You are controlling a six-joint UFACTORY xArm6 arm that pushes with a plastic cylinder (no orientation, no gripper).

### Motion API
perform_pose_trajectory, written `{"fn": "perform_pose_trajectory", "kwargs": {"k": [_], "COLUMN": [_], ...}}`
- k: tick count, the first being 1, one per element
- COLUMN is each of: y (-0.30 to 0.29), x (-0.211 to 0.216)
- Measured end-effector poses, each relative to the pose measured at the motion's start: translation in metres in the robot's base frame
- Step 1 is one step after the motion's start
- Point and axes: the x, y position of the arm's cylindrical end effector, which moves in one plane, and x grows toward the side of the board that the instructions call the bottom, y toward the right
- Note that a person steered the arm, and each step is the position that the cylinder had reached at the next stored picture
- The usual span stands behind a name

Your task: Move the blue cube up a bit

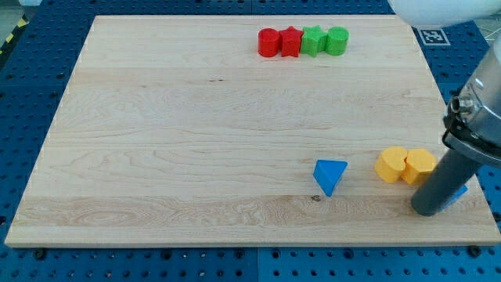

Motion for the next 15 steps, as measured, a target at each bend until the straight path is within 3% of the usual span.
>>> {"fn": "perform_pose_trajectory", "kwargs": {"k": [2,4,5,9,15], "y": [0.038,0.077,0.055,0.017,0.024], "x": [0.031,0.010,0.001,0.031,0.002]}}
